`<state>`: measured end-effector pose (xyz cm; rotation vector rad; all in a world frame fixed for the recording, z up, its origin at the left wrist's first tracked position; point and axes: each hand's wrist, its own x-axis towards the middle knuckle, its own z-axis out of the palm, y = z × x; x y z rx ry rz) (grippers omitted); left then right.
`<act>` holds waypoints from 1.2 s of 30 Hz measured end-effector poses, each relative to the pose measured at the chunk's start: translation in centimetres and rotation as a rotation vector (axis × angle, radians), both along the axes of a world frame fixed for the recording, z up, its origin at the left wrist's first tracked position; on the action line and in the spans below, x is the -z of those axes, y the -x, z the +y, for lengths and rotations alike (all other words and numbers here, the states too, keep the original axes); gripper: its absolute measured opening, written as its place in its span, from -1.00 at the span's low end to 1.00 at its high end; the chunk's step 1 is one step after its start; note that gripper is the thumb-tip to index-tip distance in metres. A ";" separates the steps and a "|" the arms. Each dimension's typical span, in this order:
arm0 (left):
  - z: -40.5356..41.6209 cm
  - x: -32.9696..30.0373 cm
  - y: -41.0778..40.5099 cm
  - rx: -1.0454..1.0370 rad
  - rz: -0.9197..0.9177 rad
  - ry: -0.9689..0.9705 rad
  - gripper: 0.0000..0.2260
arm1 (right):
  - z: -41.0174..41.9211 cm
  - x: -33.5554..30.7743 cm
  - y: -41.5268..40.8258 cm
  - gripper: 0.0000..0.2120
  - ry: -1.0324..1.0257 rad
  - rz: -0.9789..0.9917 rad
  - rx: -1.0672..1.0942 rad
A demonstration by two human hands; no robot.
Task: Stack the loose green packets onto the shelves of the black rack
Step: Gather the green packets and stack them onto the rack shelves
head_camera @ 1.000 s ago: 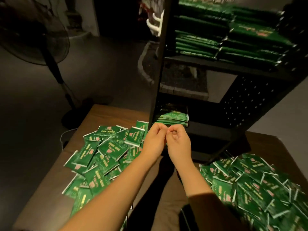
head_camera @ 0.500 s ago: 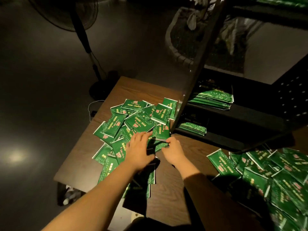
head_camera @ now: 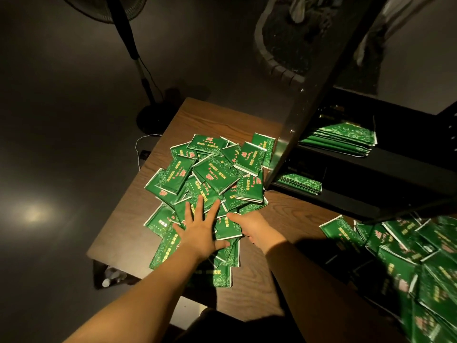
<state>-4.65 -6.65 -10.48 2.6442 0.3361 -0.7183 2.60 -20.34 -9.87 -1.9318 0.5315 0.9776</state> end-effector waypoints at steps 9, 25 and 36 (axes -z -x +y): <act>-3.1 0.9 1.1 -0.026 -0.054 0.080 -0.01 | -3.3 2.0 1.3 -0.35 0.007 -0.187 -0.025; -7.5 -1.1 2.1 -0.024 -0.423 0.470 -0.50 | -15.4 -0.8 4.8 -0.79 -0.219 -0.230 0.252; -12.9 -3.2 -1.4 -0.520 0.195 1.119 -0.70 | -15.2 -1.2 4.6 -0.51 -0.589 -0.197 0.698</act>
